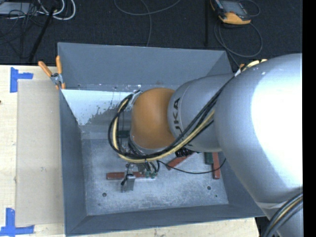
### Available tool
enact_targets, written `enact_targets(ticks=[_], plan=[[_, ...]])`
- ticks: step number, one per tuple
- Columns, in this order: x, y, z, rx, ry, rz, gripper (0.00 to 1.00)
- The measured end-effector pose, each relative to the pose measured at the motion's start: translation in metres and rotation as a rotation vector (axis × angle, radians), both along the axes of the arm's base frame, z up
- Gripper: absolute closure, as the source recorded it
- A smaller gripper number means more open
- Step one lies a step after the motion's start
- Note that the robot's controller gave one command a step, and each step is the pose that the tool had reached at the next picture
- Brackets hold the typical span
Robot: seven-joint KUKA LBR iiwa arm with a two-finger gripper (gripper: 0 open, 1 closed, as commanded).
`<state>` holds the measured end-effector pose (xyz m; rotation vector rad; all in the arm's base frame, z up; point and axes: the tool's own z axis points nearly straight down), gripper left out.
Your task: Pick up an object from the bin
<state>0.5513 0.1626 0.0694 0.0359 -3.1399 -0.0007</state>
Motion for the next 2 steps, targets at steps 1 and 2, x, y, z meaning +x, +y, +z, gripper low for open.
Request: enact_targets(ticks=[1,2], plan=[[0.000,0.000,0.000,0.000,0.000,-0.001,1.00],[-0.038,0.011,0.150,0.001,-0.007,0.424,1.00]])
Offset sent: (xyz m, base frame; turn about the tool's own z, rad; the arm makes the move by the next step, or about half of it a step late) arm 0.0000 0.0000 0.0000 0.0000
